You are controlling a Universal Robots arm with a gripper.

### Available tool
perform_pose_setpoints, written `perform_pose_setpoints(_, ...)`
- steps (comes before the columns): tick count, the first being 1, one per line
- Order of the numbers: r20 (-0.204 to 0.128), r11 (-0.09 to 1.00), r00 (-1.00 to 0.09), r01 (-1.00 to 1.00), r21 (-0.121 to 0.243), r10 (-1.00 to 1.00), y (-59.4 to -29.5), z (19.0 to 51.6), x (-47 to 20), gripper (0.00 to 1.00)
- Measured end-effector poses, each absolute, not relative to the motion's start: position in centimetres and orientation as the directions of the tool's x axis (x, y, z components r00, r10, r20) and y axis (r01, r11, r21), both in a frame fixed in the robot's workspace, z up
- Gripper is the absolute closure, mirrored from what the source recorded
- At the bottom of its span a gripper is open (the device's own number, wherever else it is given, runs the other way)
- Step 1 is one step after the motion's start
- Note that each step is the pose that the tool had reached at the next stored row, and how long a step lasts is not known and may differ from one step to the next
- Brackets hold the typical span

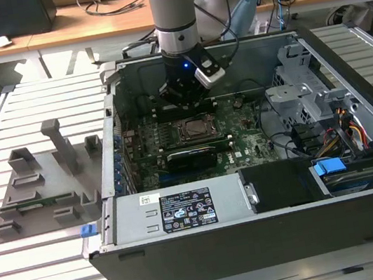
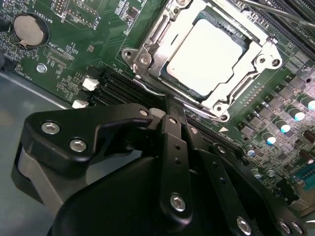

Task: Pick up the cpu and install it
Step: 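Install the first cpu locking lever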

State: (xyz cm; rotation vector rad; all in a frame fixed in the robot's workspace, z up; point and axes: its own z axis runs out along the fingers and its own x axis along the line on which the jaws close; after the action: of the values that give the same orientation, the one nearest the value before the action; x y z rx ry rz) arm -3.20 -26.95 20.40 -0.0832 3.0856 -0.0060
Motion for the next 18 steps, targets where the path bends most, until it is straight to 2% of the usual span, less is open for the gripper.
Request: perform_pose_setpoints(18, -0.054, 0.998, -0.997, -0.057, -0.005, -0.057, -27.0, 20.4, -1.9, 0.89)
